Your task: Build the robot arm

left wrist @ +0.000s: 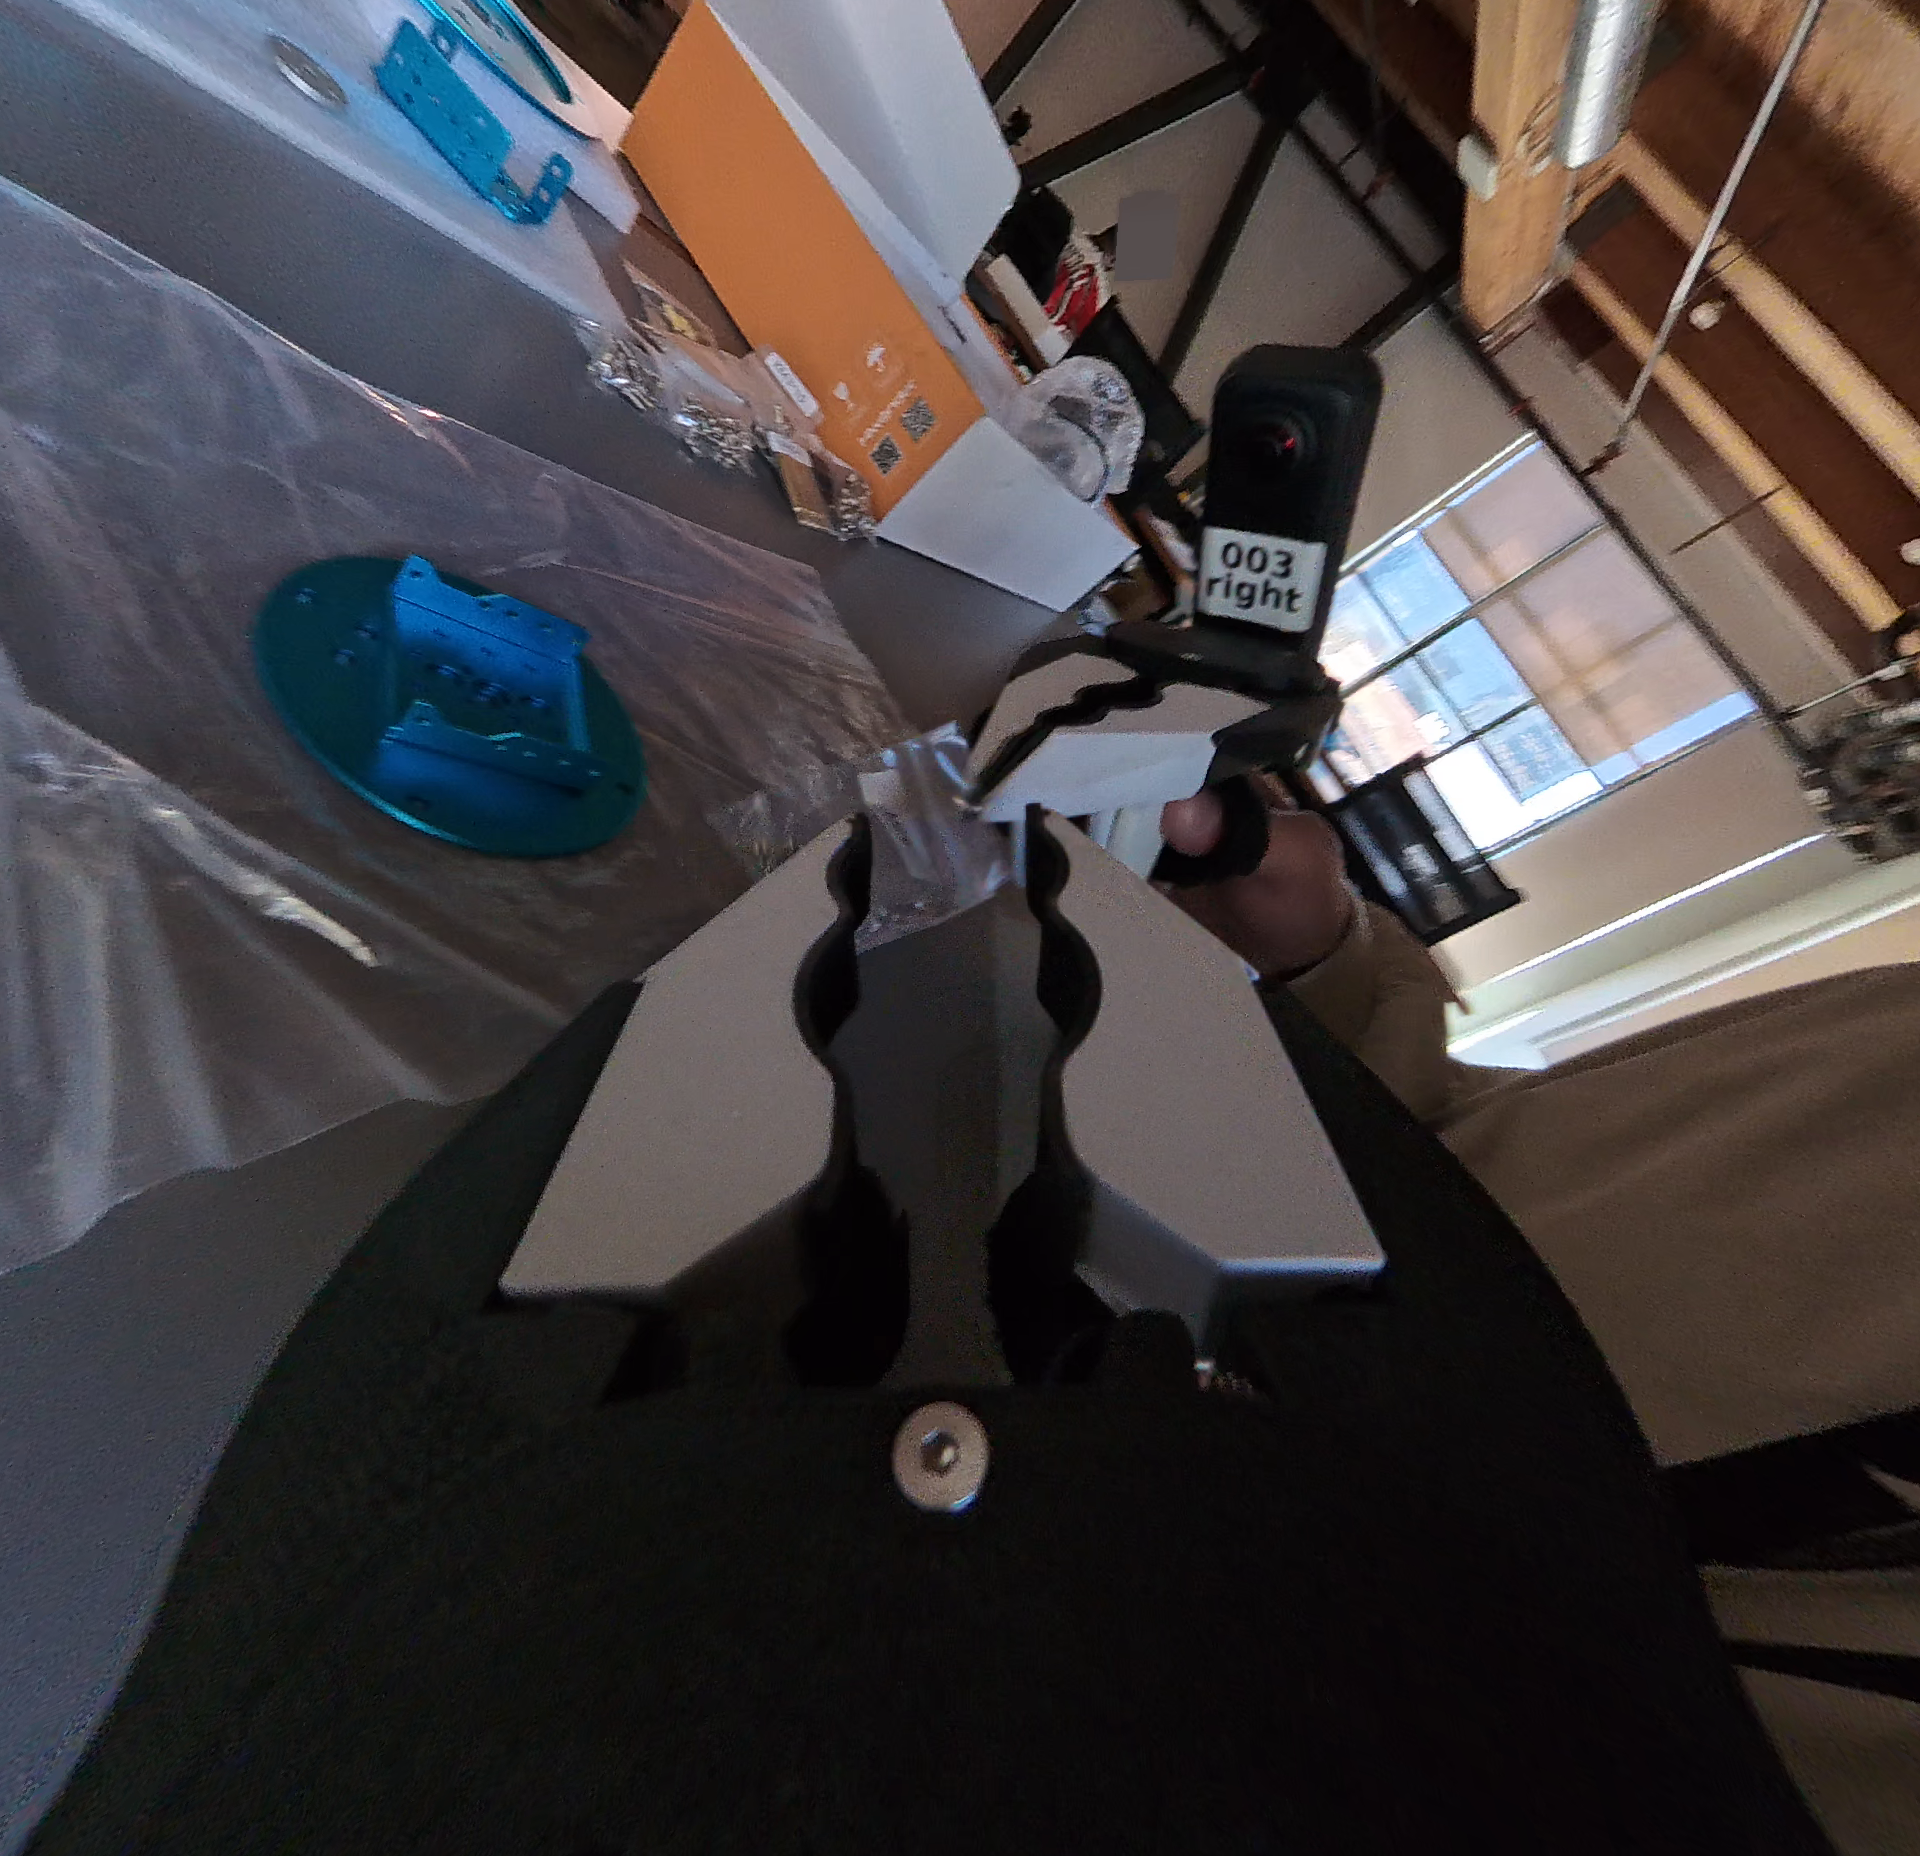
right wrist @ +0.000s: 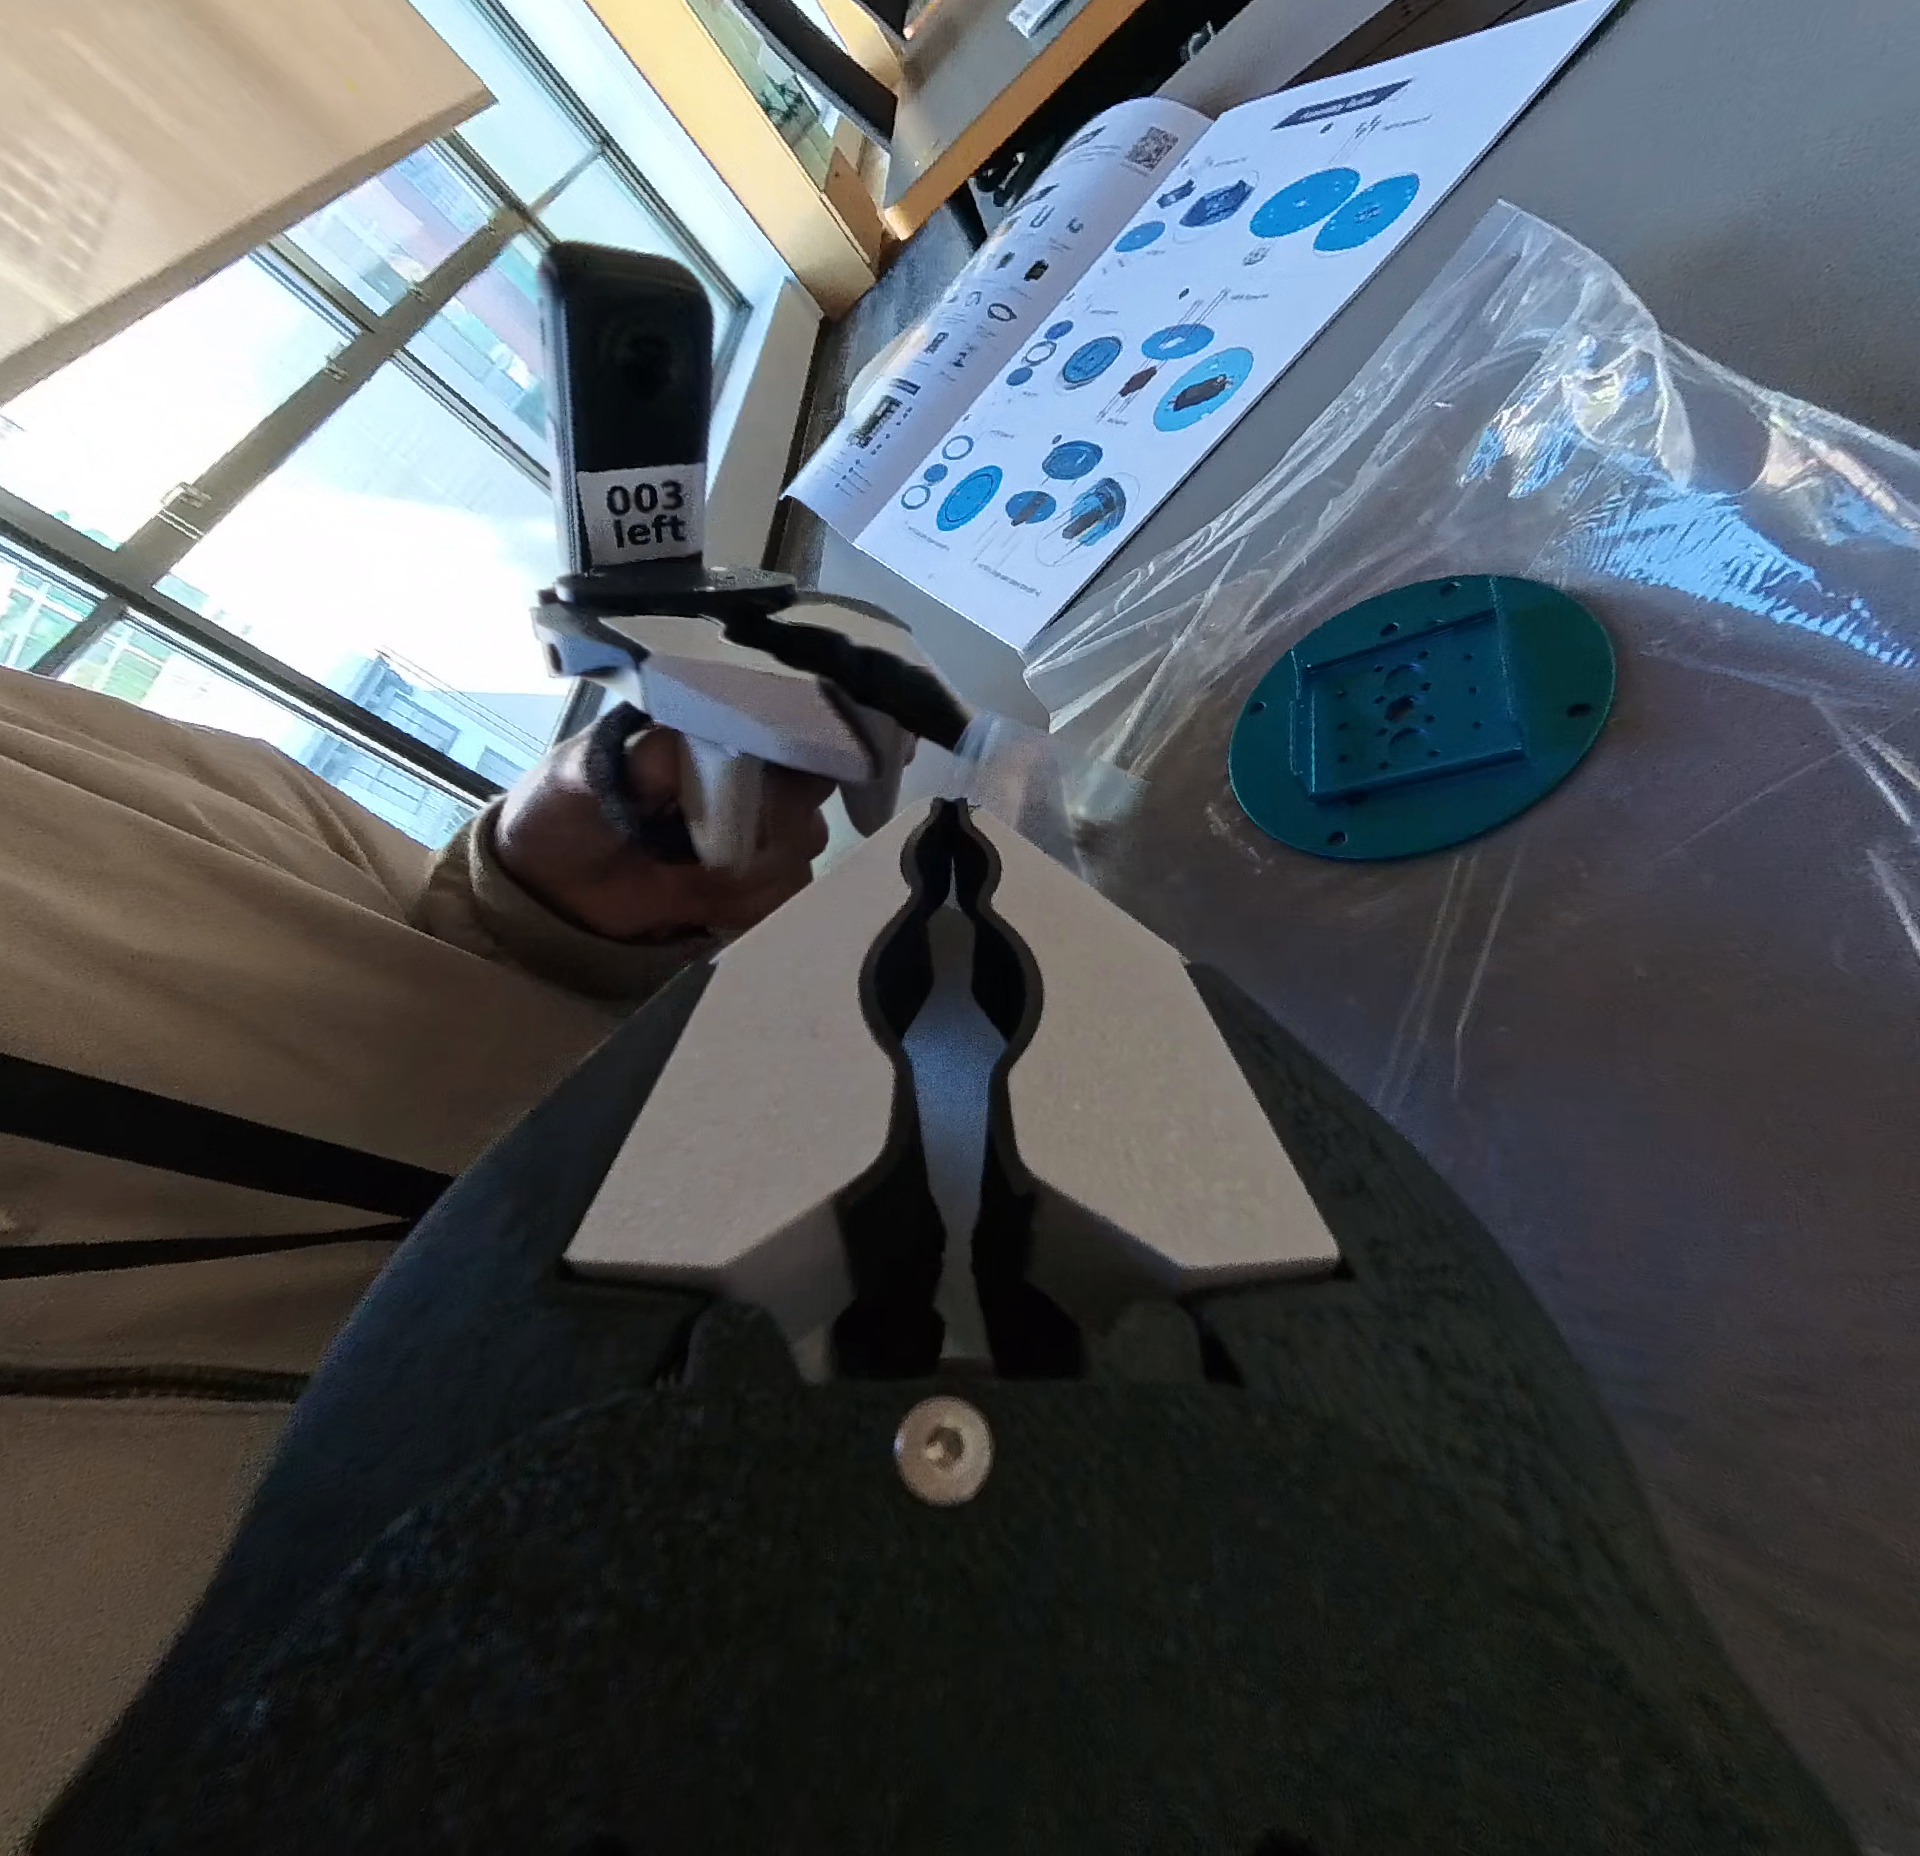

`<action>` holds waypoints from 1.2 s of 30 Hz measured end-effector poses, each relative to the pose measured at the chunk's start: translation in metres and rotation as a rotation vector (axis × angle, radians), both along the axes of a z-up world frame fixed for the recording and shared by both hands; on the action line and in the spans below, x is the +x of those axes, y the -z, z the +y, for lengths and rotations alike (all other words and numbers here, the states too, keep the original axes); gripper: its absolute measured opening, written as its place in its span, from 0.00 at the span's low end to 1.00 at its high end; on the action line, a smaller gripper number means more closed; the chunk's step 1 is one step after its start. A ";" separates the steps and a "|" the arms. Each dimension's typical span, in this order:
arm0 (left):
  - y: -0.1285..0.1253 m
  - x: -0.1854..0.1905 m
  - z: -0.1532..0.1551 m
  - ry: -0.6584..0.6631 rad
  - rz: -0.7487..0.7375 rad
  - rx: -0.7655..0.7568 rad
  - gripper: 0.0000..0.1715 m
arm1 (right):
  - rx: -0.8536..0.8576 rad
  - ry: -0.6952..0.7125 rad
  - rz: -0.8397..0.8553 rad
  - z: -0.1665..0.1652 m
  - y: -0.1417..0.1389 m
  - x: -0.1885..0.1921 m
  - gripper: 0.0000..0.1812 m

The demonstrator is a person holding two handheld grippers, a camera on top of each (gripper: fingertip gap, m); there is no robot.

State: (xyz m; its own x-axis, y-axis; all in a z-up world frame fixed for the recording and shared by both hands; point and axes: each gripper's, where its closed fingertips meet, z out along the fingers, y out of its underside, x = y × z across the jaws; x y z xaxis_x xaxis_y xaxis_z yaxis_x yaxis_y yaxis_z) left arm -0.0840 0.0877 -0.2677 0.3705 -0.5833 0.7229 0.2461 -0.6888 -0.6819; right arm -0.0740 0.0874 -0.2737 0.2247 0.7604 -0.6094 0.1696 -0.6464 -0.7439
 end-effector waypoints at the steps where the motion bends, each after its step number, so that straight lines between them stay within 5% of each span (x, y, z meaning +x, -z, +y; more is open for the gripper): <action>1: -0.002 0.003 -0.002 0.015 -0.034 -0.016 0.17 | 0.003 -0.002 -0.007 -0.001 0.001 -0.001 0.00; 12: -0.002 0.018 -0.012 0.090 -0.053 0.010 0.11 | -0.116 -0.026 0.087 -0.008 -0.002 -0.008 0.00; 36: -0.002 0.009 -0.008 0.105 -0.189 -0.115 0.00 | -0.077 -0.019 0.079 -0.007 -0.004 -0.006 0.00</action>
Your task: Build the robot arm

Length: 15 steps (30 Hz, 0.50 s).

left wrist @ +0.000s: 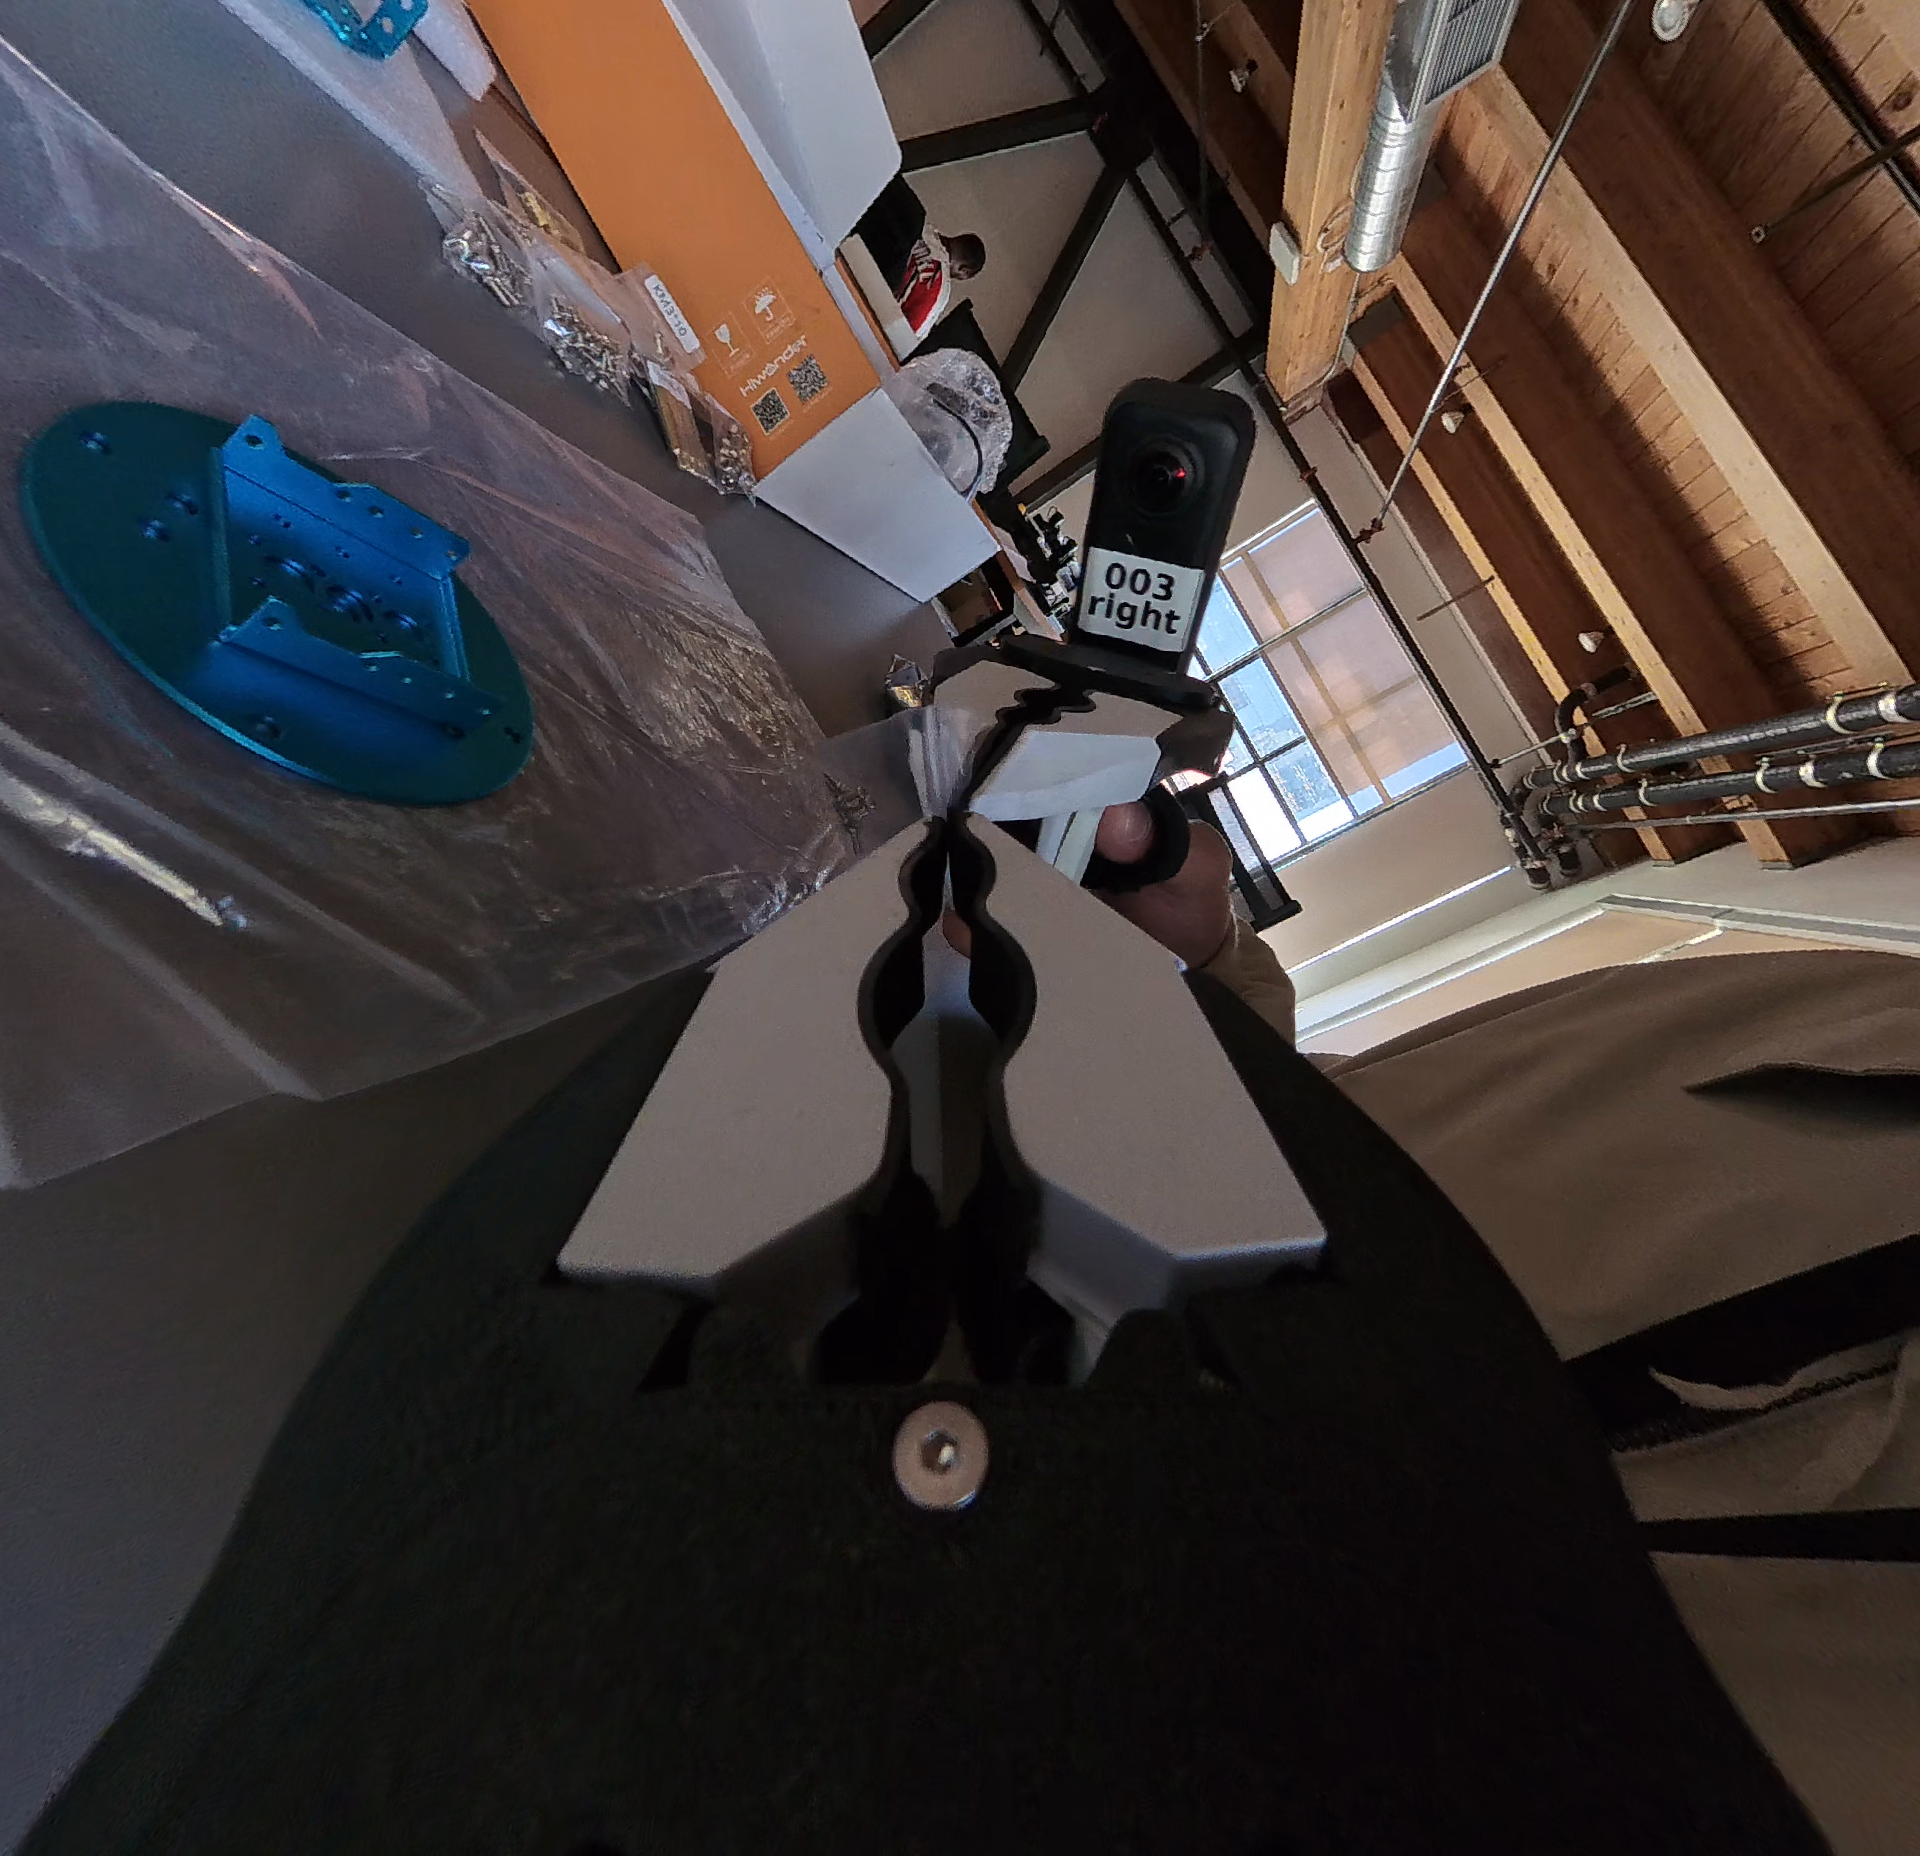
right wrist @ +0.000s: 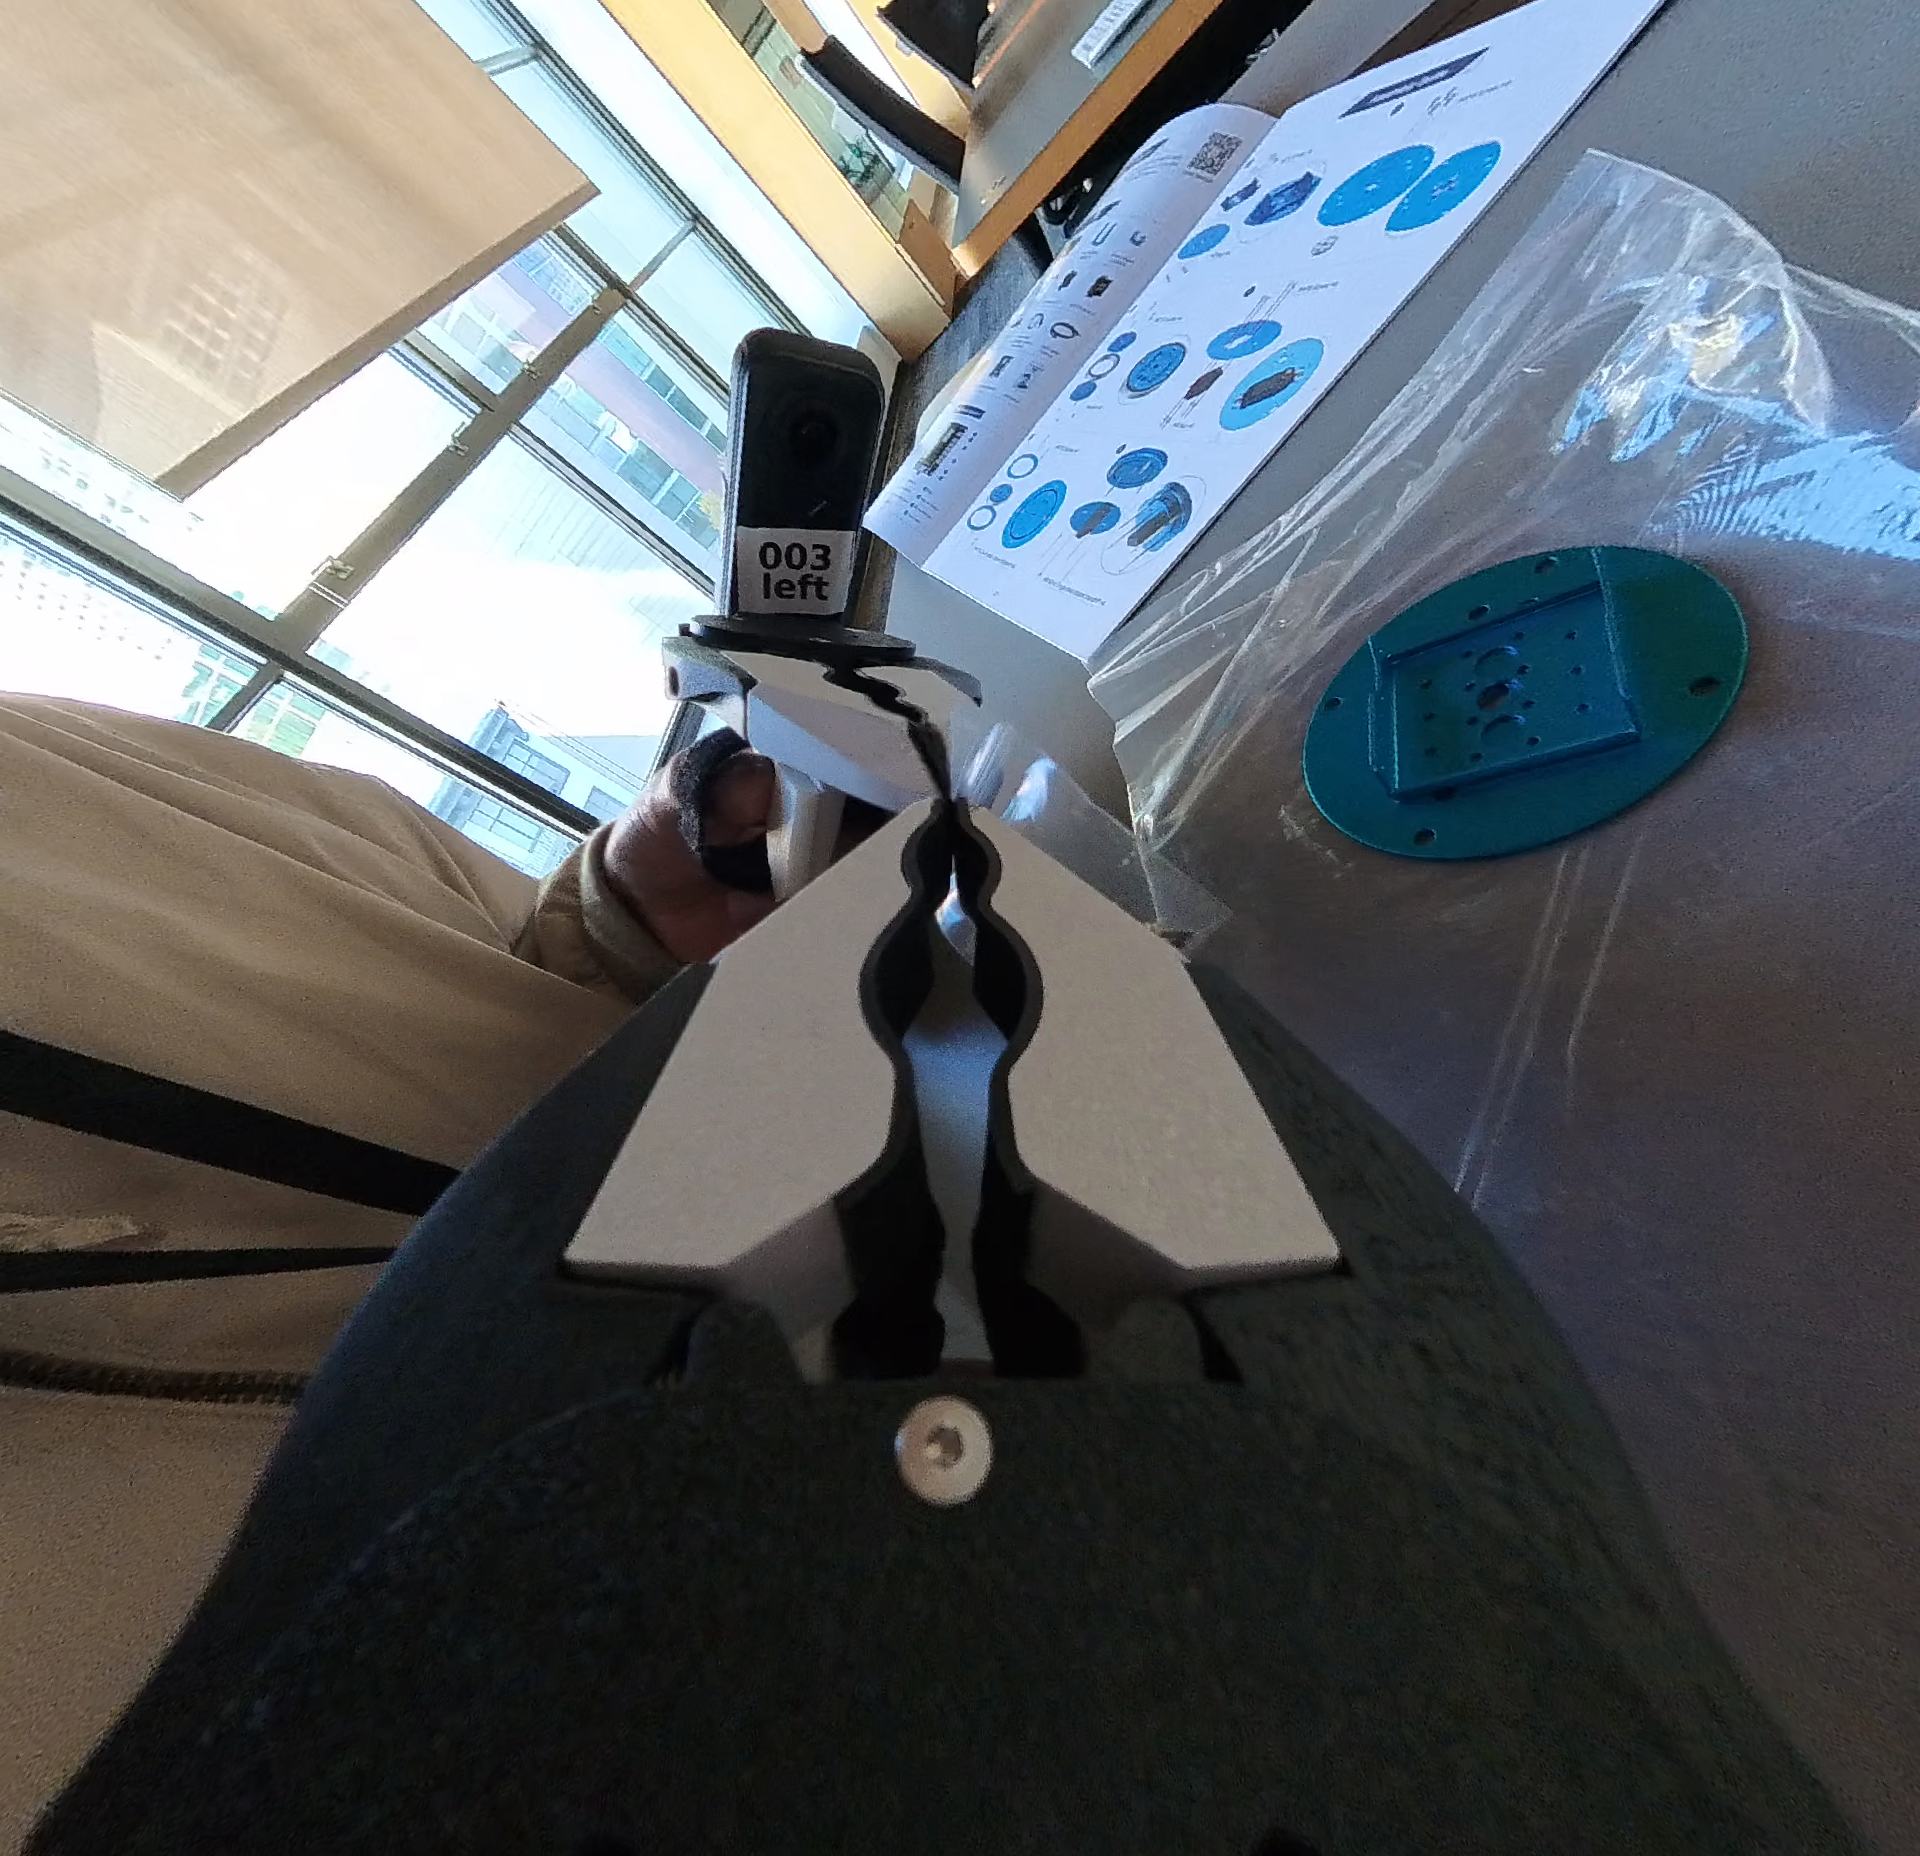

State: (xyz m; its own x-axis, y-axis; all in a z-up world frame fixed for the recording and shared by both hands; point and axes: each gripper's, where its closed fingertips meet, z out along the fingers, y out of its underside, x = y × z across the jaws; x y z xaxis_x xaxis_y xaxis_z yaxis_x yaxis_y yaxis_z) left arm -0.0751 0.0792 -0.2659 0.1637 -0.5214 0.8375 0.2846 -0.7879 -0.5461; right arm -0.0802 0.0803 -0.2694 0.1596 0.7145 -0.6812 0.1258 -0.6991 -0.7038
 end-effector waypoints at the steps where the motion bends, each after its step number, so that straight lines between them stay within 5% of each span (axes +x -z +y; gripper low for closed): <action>1: 0.002 -0.001 0.001 -0.006 0.010 -0.004 0.00 | 0.006 0.003 -0.012 0.000 0.002 0.000 0.00; 15: 0.003 0.002 0.004 -0.089 0.277 0.197 0.00 | 0.025 0.055 -0.024 0.008 0.006 0.000 0.03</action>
